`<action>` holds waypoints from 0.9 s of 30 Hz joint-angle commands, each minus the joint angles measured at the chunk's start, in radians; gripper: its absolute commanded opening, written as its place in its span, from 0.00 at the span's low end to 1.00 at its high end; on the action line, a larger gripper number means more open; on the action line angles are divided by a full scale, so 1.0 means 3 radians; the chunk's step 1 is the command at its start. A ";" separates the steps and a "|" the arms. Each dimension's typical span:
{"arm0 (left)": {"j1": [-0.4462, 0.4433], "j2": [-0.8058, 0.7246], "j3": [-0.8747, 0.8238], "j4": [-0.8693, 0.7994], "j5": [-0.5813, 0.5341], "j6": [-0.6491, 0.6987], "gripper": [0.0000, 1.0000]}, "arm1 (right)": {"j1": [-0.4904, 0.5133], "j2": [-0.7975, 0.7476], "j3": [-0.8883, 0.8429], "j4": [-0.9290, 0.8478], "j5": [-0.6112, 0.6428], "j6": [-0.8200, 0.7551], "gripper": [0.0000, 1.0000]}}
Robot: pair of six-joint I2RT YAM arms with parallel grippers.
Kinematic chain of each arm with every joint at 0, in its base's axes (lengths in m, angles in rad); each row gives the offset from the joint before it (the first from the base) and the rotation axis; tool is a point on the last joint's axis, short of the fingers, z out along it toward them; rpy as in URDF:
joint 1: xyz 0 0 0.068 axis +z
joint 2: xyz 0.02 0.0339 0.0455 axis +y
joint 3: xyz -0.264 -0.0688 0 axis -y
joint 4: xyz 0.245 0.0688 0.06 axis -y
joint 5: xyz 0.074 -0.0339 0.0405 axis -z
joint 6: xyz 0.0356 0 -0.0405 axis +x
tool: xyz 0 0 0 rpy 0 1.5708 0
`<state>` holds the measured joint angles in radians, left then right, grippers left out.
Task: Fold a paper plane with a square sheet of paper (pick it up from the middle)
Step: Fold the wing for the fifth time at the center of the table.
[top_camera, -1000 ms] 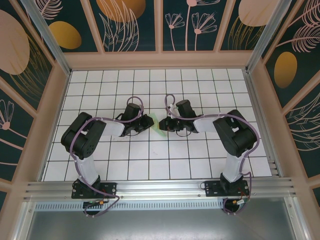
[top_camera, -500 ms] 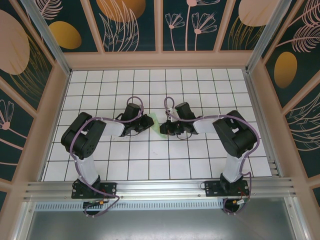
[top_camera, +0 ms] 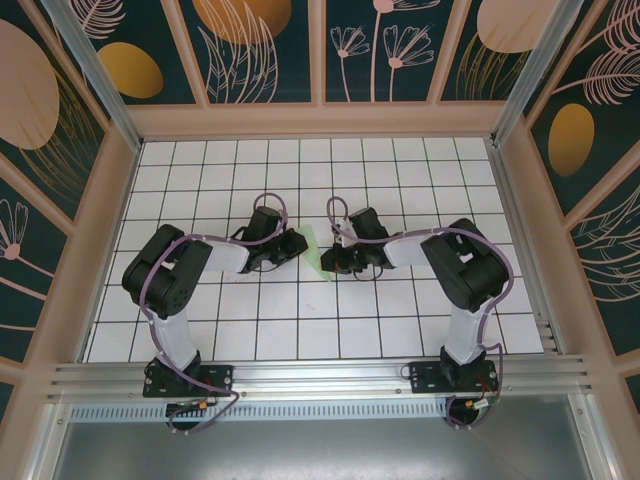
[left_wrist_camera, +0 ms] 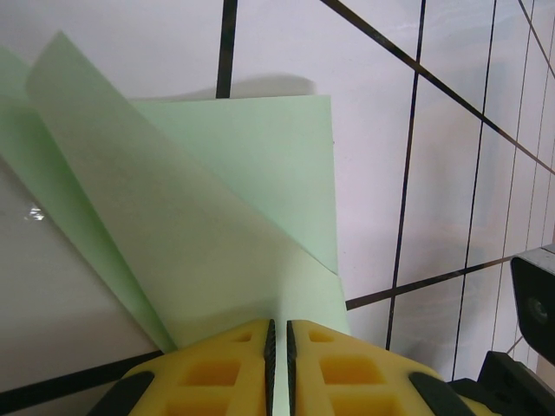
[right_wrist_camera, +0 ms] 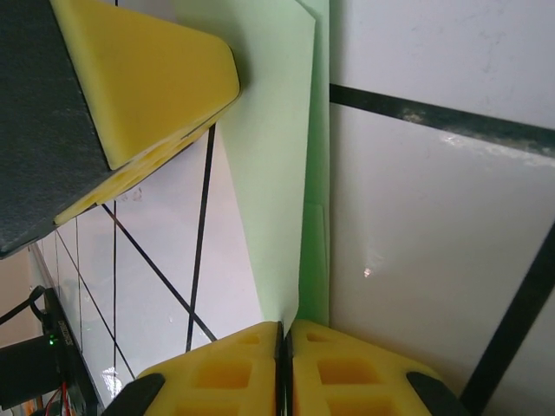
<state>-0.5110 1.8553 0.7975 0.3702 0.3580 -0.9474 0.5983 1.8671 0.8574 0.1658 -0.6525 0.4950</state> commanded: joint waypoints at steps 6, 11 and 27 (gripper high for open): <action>-0.0003 0.0077 -0.0032 -0.0113 -0.0082 -0.0022 0.17 | 0.0034 -0.0235 -0.0137 -0.0227 0.0018 -0.0027 0.15; -0.0005 0.0084 -0.0033 -0.0100 -0.0083 -0.0024 0.17 | 0.0034 -0.0298 -0.0237 -0.0225 -0.0012 -0.0014 0.15; -0.0005 -0.0073 -0.0090 -0.0036 -0.0034 -0.0036 0.18 | 0.0125 -0.0193 -0.0134 -0.0433 0.0217 -0.0271 0.07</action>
<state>-0.5110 1.8523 0.7940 0.3717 0.3588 -0.9512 0.6197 1.8038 0.8005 0.1139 -0.6197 0.4561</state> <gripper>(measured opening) 0.175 0.077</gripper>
